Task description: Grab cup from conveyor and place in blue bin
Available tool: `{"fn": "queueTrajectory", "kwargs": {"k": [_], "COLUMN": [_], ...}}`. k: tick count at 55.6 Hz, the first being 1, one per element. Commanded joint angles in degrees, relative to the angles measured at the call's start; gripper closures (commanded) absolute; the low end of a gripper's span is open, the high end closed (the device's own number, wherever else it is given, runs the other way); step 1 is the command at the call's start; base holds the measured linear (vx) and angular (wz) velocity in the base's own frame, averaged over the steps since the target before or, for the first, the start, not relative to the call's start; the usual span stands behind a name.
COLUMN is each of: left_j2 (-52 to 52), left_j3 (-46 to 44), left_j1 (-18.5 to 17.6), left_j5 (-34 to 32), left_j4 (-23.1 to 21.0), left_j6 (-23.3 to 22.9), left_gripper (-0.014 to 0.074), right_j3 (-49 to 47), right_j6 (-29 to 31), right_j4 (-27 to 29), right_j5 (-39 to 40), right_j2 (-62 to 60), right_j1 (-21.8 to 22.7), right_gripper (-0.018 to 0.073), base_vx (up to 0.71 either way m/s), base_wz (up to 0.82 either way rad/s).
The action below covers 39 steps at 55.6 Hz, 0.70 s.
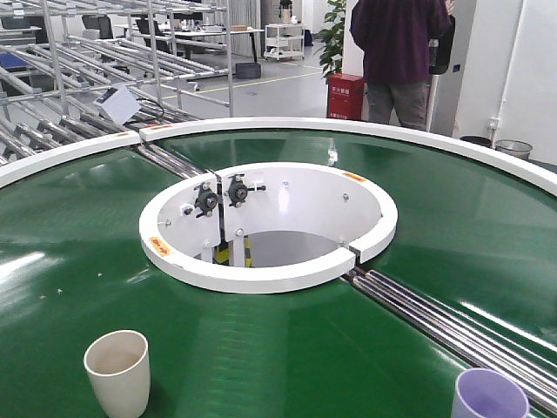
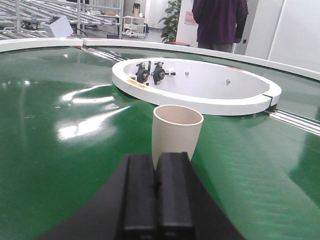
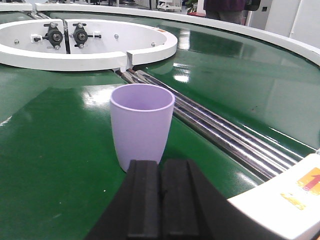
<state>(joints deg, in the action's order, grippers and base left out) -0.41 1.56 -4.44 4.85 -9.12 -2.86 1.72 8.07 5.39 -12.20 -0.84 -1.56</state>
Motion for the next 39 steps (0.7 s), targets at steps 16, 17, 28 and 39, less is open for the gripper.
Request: {"fn": "queueTrajectory", "kwargs": {"k": [16,17,28,39], "left_j2": [-0.5,-0.5,-0.5,-0.5], "left_j3": [0.3,0.3,0.3,0.3], "left_j1": [-0.1,-0.1,-0.1,-0.1], "left_j5": [-4.5,-4.5,-4.5,-4.5], "left_j4": [-0.4,-0.4,-0.4,-0.4], "left_j6": [0.0,0.0,0.0,0.0], "left_gripper": [0.0603,0.0603,0.0603,0.0603], "right_j3": [1.1,1.1,1.1,1.1], "right_j6": [0.2,0.2,0.2,0.2], "right_j4": [0.0,0.0,0.0,0.0], "right_j5": [4.5,4.5,4.5,4.5], "right_j2": [-0.4,-0.4,-0.4,-0.4], "right_j1": [0.4,0.4,0.4,0.4], "right_gripper": [0.0568,0.0568,0.0568,0.0568], "base_vx": [0.0,0.0,0.0,0.0], "base_wz": [0.0,0.0,0.0,0.0]}}
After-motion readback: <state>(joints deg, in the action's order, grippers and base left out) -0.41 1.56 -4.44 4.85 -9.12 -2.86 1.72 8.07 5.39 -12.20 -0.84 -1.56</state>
